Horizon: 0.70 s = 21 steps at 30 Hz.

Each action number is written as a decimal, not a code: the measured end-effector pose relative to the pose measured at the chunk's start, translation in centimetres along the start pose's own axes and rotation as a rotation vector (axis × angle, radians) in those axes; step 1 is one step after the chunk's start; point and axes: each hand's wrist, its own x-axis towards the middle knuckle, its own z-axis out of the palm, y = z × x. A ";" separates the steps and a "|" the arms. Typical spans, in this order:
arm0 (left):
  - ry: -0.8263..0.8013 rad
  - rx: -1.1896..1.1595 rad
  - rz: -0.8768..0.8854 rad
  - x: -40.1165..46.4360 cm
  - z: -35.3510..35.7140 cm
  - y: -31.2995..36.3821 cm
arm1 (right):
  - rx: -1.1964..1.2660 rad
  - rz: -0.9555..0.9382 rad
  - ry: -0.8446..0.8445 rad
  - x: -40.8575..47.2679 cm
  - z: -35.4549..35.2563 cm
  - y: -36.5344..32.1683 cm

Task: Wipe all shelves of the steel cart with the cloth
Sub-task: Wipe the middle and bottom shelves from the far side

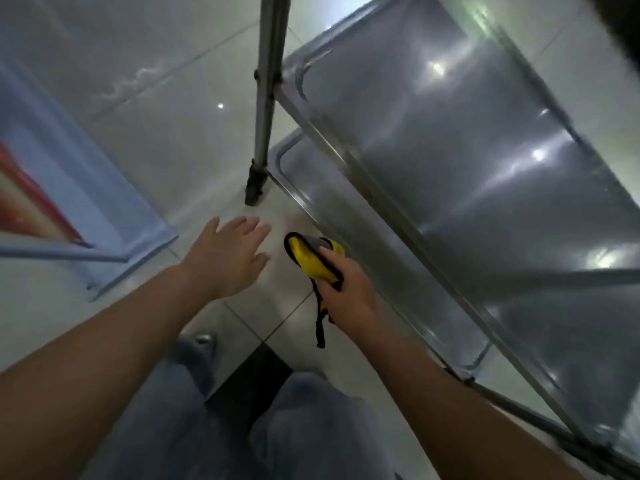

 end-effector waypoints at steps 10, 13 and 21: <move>0.261 0.026 -0.097 -15.1 -29.2 0.9 | 0.114 -0.278 0.017 -12.0 -16.2 -27.1; 0.354 0.005 -0.097 -18.0 -36.2 1.7 | 0.089 -0.387 0.081 -14.2 -19.6 -33.6; 0.546 0.002 -0.143 -20.5 -50.9 1.6 | 0.183 -0.618 0.268 -15.5 -28.6 -43.0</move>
